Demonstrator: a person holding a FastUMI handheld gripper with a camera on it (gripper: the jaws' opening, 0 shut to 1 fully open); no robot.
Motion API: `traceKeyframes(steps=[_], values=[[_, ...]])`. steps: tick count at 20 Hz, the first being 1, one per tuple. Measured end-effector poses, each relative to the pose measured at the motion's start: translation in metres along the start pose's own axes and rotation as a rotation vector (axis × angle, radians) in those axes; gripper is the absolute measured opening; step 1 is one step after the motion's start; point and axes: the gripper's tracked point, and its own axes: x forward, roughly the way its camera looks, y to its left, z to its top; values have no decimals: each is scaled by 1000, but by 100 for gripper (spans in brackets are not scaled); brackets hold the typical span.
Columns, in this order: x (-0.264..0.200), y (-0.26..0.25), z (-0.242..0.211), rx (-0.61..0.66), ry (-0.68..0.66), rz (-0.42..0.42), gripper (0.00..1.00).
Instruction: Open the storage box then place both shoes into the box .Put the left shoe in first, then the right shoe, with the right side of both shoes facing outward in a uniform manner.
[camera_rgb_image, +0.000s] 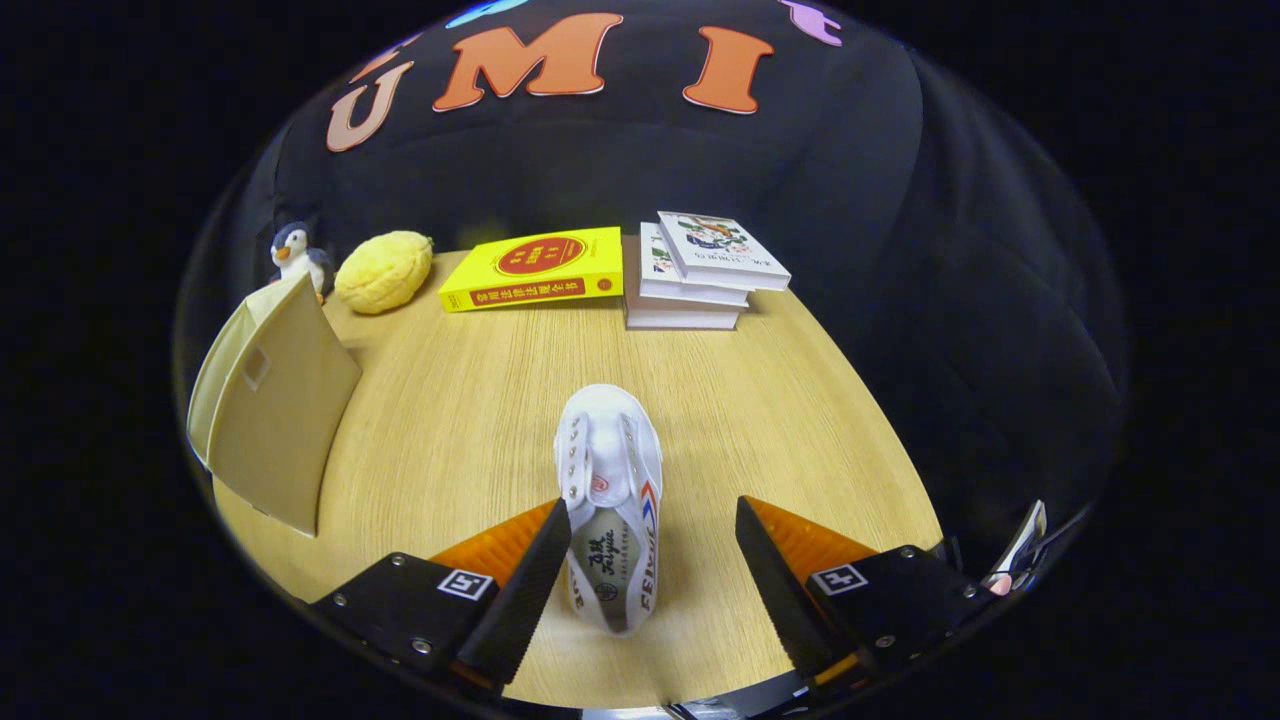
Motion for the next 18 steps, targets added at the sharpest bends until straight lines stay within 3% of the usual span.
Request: traceKeyframes(steps=[6, 10, 12, 16, 17, 18], values=[[30, -4, -21, -37, 75, 23, 96], [47, -4, -18, -46, 84, 32, 86], [55, 4, -20, -56, 105, 63, 75], [65, 17, -19, -88, 110, 77, 38], [68, 9, -19, -93, 111, 44, 16], [67, 10, -18, -64, 101, 51, 4]])
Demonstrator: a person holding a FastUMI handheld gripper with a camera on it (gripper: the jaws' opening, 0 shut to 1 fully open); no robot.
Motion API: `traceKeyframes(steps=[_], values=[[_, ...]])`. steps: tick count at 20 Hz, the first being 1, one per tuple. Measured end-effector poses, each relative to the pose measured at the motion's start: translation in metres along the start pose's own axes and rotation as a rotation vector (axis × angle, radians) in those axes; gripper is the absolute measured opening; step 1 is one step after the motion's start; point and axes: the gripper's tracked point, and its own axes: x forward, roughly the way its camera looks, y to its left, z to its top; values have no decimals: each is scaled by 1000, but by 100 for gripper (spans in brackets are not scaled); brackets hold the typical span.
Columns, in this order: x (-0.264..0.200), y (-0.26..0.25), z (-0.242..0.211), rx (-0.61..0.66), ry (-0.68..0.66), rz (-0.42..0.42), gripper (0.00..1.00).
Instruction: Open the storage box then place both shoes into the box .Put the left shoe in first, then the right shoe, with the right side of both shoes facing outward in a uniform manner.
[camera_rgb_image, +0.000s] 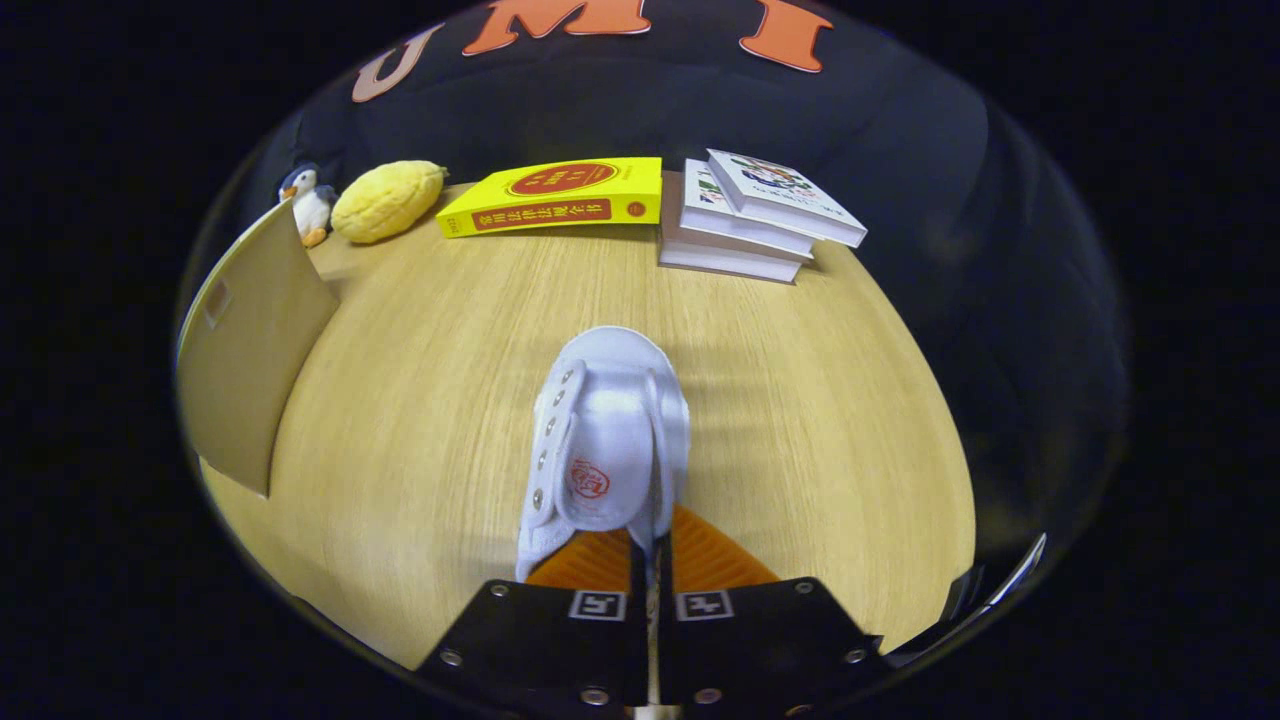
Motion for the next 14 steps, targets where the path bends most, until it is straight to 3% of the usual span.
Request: traceKeyframes(steps=[6, 14], values=[[-23, 15, 28, 230, -82, 117, 0], [-55, 47, 57, 186, -180, 155, 0]])
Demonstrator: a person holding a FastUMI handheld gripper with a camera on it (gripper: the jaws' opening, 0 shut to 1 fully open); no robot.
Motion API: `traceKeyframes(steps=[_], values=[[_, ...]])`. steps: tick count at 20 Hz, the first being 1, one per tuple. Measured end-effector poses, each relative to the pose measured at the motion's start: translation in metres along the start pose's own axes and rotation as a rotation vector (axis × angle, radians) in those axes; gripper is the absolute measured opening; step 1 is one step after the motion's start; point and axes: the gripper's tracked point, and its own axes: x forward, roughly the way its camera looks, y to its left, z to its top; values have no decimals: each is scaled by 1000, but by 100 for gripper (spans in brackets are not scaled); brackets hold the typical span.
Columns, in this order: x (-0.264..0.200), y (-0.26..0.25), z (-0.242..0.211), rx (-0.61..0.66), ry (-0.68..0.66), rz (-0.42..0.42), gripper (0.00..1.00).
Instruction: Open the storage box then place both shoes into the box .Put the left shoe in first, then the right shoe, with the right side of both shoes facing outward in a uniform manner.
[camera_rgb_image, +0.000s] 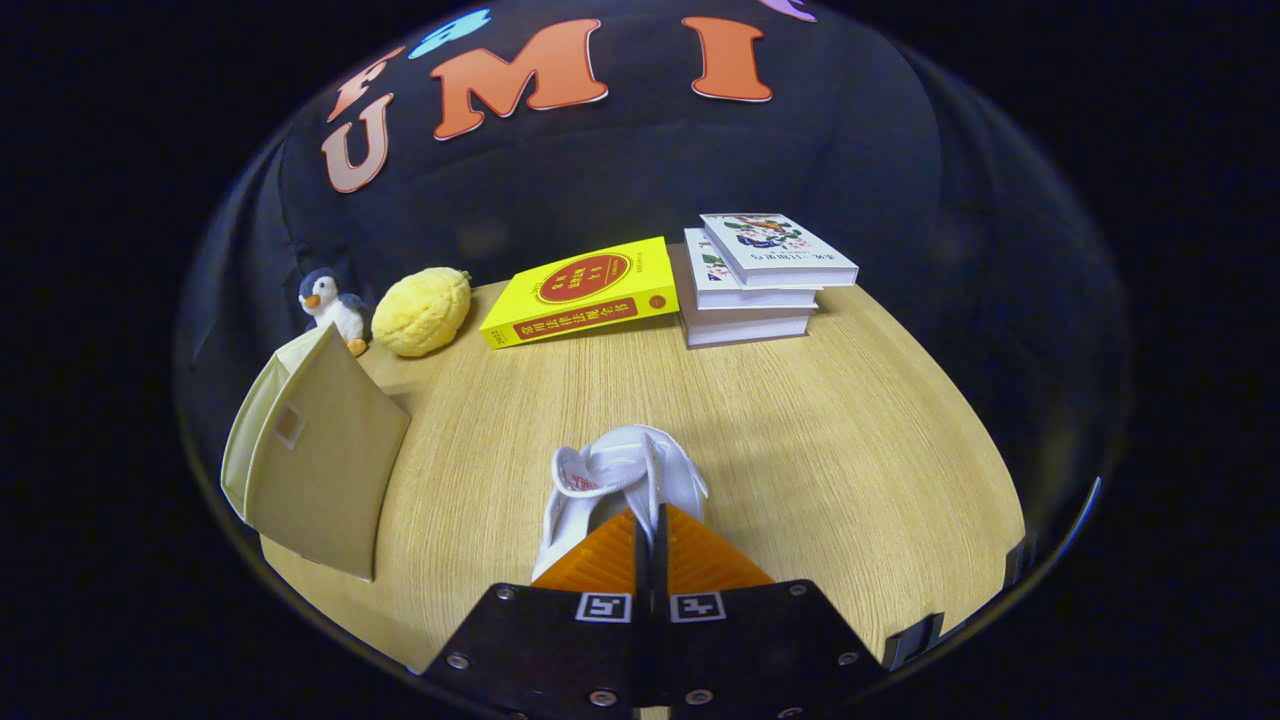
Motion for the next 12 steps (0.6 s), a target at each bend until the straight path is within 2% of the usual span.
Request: traceKeyframes(steps=[2, 7, 12], values=[[-9, 16, 11, 23, -20, 18, 0], [-39, 67, 57, -25, -125, 42, 0], [-73, 149, 94, 20, -210, 109, 0]])
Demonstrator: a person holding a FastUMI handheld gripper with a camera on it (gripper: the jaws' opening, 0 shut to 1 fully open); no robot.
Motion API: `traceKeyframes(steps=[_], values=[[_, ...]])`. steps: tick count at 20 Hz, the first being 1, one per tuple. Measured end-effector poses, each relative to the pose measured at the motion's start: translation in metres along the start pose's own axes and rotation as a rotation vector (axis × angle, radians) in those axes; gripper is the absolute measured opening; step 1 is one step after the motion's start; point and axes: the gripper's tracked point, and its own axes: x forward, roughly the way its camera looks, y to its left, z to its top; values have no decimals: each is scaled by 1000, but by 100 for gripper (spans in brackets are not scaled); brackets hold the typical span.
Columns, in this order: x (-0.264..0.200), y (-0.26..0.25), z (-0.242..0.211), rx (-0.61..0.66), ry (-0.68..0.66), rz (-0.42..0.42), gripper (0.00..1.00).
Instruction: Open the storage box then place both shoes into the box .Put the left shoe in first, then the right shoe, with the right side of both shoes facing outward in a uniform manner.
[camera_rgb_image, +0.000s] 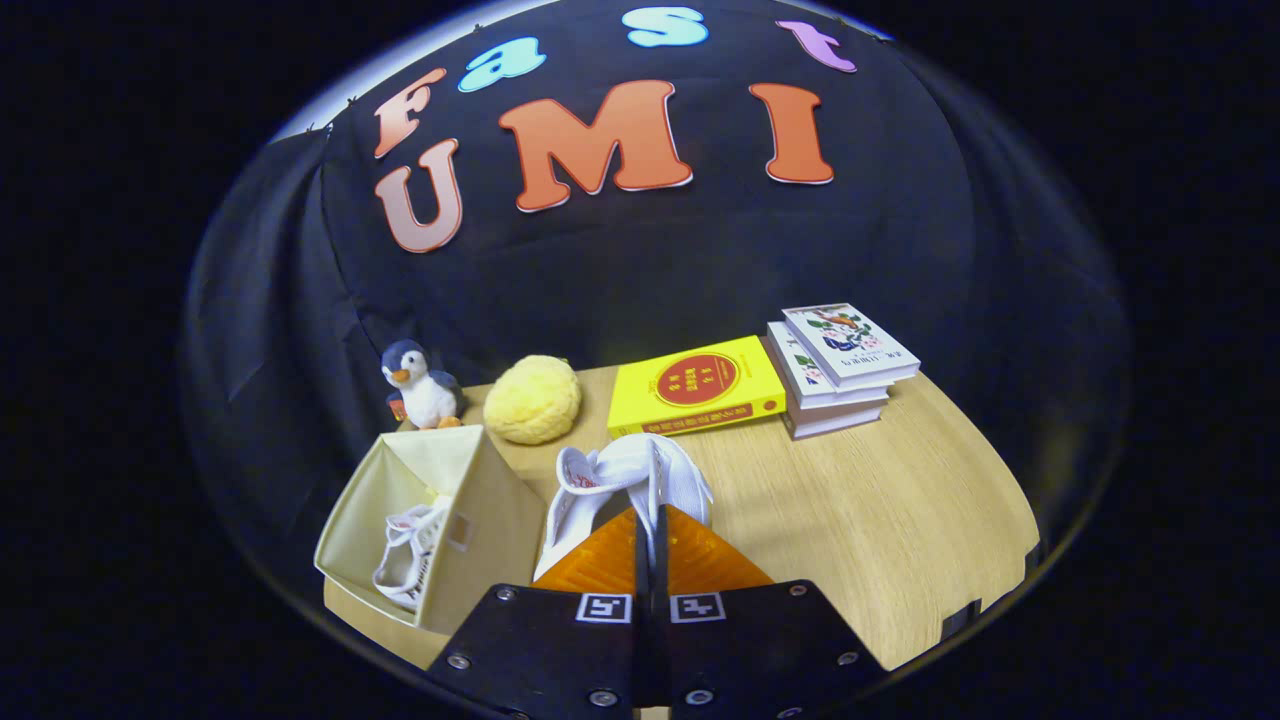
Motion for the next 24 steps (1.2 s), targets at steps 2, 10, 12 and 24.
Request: traceKeyframes(steps=[2, 10, 12, 24], values=[[0, 37, 6, 19, -18, 30, 0], [19, 151, -5, 40, -19, 82, 0], [28, 161, -17, 40, 4, 72, 0], [29, 177, -32, 9, -34, 58, 0]])
